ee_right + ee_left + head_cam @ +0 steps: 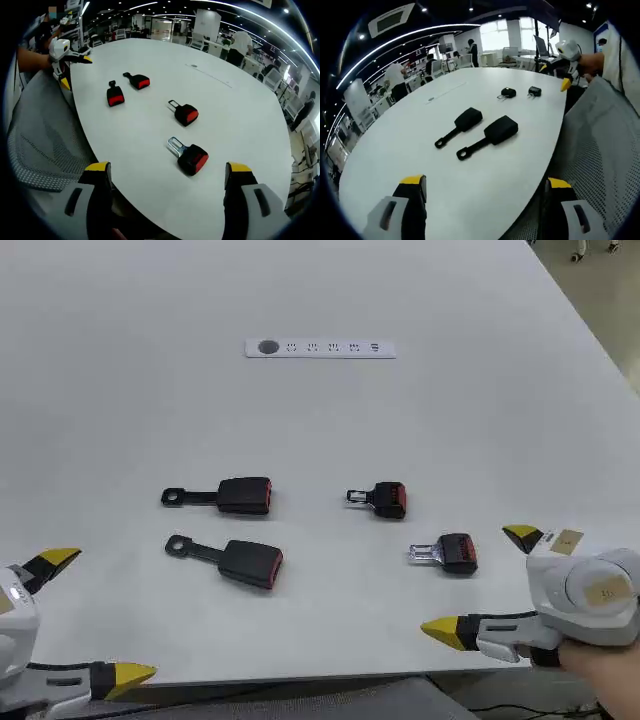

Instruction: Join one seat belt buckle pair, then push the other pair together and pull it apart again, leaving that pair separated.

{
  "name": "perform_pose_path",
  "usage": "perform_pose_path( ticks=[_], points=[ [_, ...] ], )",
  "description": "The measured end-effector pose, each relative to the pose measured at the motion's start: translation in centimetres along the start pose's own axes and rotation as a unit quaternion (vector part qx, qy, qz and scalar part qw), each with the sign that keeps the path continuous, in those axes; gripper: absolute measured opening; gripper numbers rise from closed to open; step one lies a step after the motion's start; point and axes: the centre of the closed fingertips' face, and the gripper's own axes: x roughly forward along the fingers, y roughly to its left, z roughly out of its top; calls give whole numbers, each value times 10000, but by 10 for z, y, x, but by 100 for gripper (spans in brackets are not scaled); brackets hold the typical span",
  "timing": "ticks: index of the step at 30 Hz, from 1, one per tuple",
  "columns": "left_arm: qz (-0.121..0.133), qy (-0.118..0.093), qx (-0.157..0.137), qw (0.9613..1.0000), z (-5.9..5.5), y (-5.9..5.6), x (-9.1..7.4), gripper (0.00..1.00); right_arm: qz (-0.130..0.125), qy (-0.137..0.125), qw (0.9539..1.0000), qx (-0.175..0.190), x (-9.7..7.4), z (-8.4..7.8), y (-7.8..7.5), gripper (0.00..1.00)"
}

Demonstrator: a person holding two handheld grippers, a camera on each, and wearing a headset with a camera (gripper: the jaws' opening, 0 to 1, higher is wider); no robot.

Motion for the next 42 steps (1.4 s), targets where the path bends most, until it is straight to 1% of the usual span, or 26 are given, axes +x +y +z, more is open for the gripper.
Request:
perform_pose_path(
  ticks=[1,2,5,8,11,12,16,22,24,25,27,28,32,34,37,39,42],
  points=[
    [1,-8,-17,10000,0,0,0,97,22,-96,9999,50,0,4,1,92],
    [4,-16,-40,10000,1,0,0,96,35,-129,9999,81,0,6,1,91],
    [34,-78,-138,9999,-1,6,-1,94,33,-121,9999,63,1,6,-1,91],
    [42,-73,-148,9999,-2,4,1,94,55,-128,9999,42,1,9,-1,90],
    [39,-56,-151,9999,-3,5,1,93,58,-192,9996,197,0,12,-2,89],
    [51,-54,-173,9998,-3,5,1,92,67,-244,9992,299,-1,13,-3,89],
    [69,-68,-196,9998,-6,9,0,92,17,-174,9995,249,0,9,-5,90],
    [35,-59,-174,9998,-6,9,1,92,-19,-178,9996,240,-4,12,-5,90],
    [17,-45,-147,9999,-7,9,1,93,-14,-163,9996,220,-4,12,-3,90],
    [14,-26,-113,9999,-8,9,1,93,-7,-158,9997,196,-5,12,-1,90],
    [3,-7,-5,10000,-8,7,1,93,-5,-141,9998,153,-5,11,-1,89],
    [1,-5,56,10000,-5,4,1,93,0,-137,9998,133,-5,11,0,89],
    [46,-14,22,10000,0,4,-2,91,23,-159,9998,101,-8,13,1,89],
    [22,5,73,10000,3,-1,-4,90,29,-158,9998,86,-9,14,0,88],
    [-42,68,250,9997,4,-6,-4,89,33,-170,9998,82,-13,15,-1,87],
    [-46,71,332,9994,5,-8,-5,89,22,-177,9998,54,-13,14,-3,86],
    [-70,82,345,9993,5,-7,-5,89,16,-169,9999,20,-15,14,-4,86]
  ],
)
